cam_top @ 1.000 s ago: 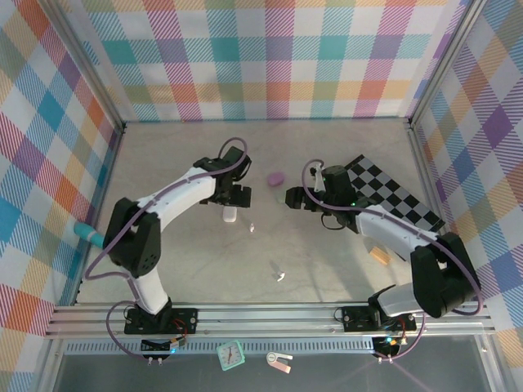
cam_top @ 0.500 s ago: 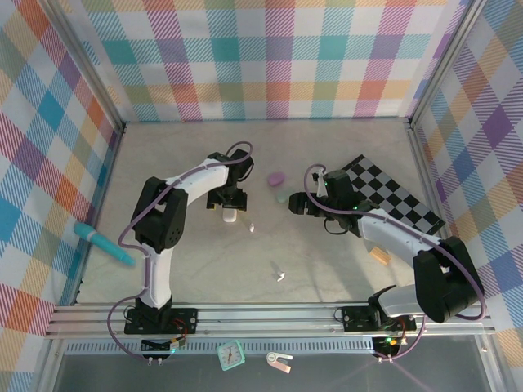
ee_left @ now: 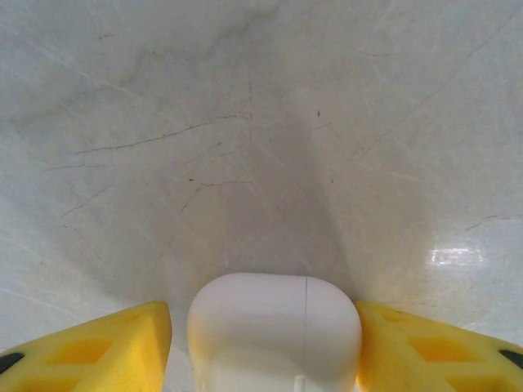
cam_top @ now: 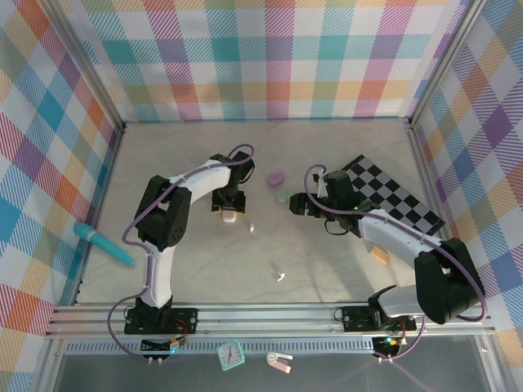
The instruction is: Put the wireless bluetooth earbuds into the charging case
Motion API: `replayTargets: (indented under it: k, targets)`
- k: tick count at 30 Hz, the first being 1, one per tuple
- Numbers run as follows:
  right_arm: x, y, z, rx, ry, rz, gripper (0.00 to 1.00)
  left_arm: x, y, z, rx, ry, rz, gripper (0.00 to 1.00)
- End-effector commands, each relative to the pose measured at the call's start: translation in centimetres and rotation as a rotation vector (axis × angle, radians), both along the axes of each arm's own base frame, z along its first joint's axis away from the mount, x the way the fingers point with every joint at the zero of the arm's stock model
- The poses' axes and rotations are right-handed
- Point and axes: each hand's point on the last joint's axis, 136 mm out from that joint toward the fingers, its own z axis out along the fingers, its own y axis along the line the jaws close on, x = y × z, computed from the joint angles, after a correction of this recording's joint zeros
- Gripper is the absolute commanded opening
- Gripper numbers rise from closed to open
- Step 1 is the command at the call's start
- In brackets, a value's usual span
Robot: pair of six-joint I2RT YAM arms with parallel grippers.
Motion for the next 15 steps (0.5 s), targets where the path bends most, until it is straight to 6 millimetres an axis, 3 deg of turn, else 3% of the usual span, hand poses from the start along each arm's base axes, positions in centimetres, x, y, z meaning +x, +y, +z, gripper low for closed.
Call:
replayTargets:
  k: [1, 9, 15]
  targets:
    - [-0.3, -0.2, 0.6, 0.002, -0.011, -0.006, 0.86, -0.3, 0.4, -1.2, 0.014, 0.029, 0.024, 0.58]
    - [-0.7, -0.2, 1.0, 0.018, -0.01, -0.006, 0.86, -0.3, 0.3, -1.0, 0.002, 0.015, 0.033, 0.44]
    - [-1.1, 0.1, 2.8, 0.058, -0.039, 0.002, 0.86, 0.2, 0.0, 1.8, -0.06, -0.078, 0.071, 0.38]
